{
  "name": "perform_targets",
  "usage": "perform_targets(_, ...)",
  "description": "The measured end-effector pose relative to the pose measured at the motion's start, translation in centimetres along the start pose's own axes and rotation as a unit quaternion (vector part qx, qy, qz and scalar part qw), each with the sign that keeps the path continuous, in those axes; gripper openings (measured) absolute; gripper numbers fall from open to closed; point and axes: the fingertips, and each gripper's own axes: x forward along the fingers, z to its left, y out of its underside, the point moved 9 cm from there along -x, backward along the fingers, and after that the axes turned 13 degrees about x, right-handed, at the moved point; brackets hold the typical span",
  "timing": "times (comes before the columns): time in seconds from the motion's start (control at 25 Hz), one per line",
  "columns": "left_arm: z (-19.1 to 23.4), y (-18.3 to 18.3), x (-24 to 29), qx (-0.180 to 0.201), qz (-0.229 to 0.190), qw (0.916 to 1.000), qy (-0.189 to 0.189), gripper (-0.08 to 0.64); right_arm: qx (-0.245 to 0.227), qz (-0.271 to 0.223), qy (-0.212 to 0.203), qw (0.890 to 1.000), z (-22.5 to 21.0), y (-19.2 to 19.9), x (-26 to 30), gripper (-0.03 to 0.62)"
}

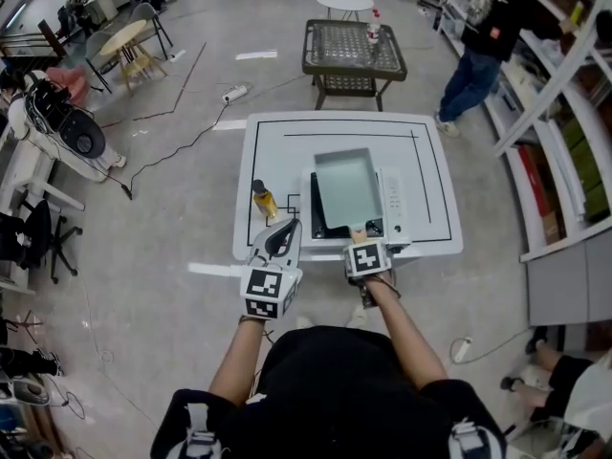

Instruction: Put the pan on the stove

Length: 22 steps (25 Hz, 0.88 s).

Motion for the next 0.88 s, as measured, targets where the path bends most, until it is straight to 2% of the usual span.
perform_targets(0.16,0.0,0.1,0.0,-0.002,0.002,1.0,0.0,0.025,0.004,0.013,0.016,1.0,-0.3,0.2,0.7,0.044)
perform_targets(0.48,0.2,0.8,0.3,-0.007,0.005,1.0,-0.004,0.025,0.016,0.022,0.016,1.0,-0.3,0.2,2.2,0.044)
perform_targets(0.68,0.2,1.3,0.4,-0.013,0.009,0.9999,-0.007,0.025,0.014,0.024,0.03,0.999,-0.5,0.1,2.4,0.044)
perform_targets(0.88,0.1,1.3,0.5,-0.015,0.01,0.9998,-0.007,0.025,0.022,0.027,0.017,0.999,0.1,-0.2,2.7,0.049)
